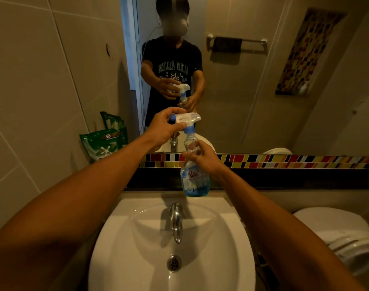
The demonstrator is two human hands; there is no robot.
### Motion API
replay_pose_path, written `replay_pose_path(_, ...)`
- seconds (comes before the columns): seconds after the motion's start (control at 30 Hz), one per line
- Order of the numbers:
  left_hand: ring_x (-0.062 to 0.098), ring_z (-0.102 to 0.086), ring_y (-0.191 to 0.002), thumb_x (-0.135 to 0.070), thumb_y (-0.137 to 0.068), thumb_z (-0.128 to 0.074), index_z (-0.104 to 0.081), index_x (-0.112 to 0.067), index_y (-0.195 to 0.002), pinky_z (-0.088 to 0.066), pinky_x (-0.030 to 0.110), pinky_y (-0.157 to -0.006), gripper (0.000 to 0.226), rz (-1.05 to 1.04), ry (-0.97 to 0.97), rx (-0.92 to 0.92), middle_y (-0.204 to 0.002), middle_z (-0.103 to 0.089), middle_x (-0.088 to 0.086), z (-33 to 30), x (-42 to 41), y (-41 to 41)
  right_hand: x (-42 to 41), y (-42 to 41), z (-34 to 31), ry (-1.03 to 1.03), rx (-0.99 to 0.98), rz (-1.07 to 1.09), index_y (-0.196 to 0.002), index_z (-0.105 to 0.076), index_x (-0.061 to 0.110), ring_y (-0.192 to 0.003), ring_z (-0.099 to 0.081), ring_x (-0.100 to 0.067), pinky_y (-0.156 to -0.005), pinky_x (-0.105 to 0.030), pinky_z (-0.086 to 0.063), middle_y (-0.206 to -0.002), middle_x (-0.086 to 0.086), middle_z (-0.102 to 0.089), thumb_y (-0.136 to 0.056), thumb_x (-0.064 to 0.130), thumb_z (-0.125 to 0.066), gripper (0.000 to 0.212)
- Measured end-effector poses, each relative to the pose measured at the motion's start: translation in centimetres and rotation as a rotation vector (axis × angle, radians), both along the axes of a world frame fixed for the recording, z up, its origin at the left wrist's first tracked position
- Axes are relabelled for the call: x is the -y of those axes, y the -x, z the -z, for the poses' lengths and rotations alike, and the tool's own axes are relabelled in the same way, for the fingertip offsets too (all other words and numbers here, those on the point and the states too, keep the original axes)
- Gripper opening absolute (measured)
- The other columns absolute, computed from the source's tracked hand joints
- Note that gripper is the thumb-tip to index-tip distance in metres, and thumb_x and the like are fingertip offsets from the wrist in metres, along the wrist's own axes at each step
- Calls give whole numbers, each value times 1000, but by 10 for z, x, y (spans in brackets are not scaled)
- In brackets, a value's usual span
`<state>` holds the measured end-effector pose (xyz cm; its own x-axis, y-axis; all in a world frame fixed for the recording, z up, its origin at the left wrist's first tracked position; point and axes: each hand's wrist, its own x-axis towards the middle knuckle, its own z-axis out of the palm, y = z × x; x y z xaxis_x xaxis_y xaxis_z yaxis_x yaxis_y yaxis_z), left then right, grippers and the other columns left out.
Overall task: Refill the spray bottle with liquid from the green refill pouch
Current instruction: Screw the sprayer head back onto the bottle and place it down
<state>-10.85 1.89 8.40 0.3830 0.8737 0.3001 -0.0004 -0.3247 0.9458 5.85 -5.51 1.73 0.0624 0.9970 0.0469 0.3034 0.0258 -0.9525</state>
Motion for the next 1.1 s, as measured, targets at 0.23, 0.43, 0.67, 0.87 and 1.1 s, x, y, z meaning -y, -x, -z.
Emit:
replay_pose_path(0.23,25,-65,-106,-6,-88,-70,-62,-20,-125,-59,43,-82,41,-20,-22,-38,-126,-61,10,10,-1,2,-1,6,-8,-6,4,-11,-115,-57,19,-99,-71,-21,-92,-43,-59,-106,-3,-72,-94,24,-74,28)
replay_pose_path(0.43,25,-67,-102,-16,-80,-81,-54,-21,-123,-57,22,-69,52,-50,-61,-33,-124,-59,10,13,3,-3,3,14,-15,-25,34,-14,-118,-56,17,-91,-69,-13,-82,-31,-58,-101,2,-69,-96,22,-72,28)
replay_pose_path(0.67,22,-66,-97,-12,-81,-80,-50,-18,-125,-55,18,-68,54,-60,-108,-32,-121,-57,9,13,-2,-3,2,19,-23,-25,61,-4,-120,-57,11,-91,-69,-16,-88,-39,-58,-99,3,-69,-95,23,-73,32)
replay_pose_path(0.87,31,-66,-103,-15,-83,-75,-48,-33,-124,-59,30,-75,53,-1,-75,-76,-124,-57,13,14,-12,3,1,21,-25,-3,41,-14,-116,-56,14,-93,-70,-20,-83,-36,-59,-101,0,-70,-95,23,-73,29)
replay_pose_path(1.1,25,-63,-105,-16,-81,-80,-44,-22,-128,-57,24,-73,59,-14,-92,-3,-127,-52,10,13,-10,5,0,28,-34,-36,104,-30,-119,-54,18,-84,-65,-6,-67,-20,-51,-97,8,-66,-97,24,-71,28)
